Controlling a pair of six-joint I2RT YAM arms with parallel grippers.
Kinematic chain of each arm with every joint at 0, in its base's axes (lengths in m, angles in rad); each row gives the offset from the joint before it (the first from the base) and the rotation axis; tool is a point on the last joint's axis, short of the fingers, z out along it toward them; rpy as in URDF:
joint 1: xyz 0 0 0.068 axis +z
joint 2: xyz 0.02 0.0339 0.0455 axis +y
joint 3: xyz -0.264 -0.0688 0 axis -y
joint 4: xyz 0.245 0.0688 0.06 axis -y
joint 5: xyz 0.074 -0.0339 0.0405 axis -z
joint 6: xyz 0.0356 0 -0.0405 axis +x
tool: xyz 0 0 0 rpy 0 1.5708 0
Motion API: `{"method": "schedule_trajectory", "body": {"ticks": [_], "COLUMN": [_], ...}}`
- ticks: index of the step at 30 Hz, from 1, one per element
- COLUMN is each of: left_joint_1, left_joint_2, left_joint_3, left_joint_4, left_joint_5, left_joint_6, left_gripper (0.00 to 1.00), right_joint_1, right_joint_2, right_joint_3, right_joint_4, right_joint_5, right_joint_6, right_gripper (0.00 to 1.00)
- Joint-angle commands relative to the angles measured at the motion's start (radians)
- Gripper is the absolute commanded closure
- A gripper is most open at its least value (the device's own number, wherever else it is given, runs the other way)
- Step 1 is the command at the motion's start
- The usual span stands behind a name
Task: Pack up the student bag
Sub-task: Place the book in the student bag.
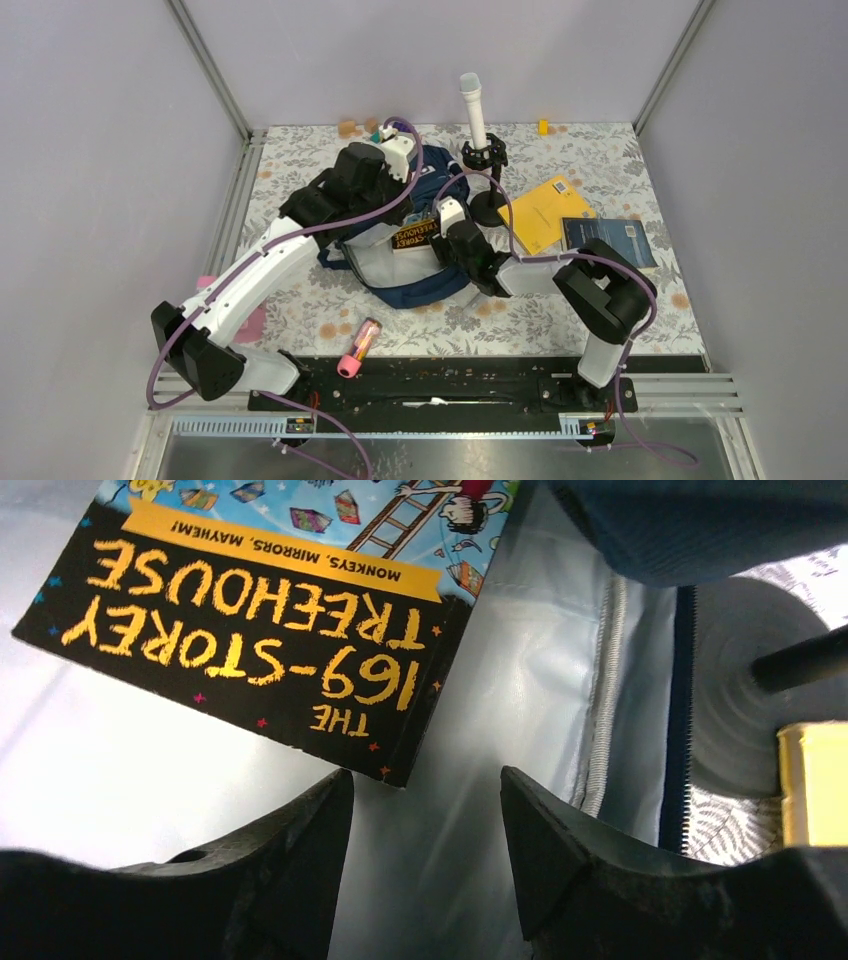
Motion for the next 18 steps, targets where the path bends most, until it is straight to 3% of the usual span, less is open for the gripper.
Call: {"method": "schedule_trajectory", "body": {"ticks": [1,4,9,14,18], "left_joint_1": [-0.002,-0.002,-0.002,-0.002,-0.001], "left_joint_2": [0.000,0.005,0.009,-0.001,-0.015], "left_joint_3": [0.035,0.036,0.034,0.039,0.041], "left_joint_4": [0.075,0.072,0.072,0.058,0.045], "left_joint_5": [0.016,0.021,0.020,-0.040,-0.097], "left_joint_6": [-0.002,-0.004,-0.010,-0.006,0.000], "left_gripper": [1.00,1.00,1.00,1.00,1.00], "right_joint_1": [0.011,0.012,0.011,0.012,0.012], "right_joint_2": [0.052,0.055,-0.029,-0.169,-0.319], "right_joint_3": [0.120,0.120,0.002,-0.074,-0.130], "right_joint_4": [0.056,0.057,0.177,0.120,0.015], "right_joint_5": [0.137,0.157,0.164,0.123,0.079], "right_joint_6": [0.011,0.015,0.017,0.078,0.108], "right_gripper": [0.39,0.40,0.26,0.11,0.05]}}
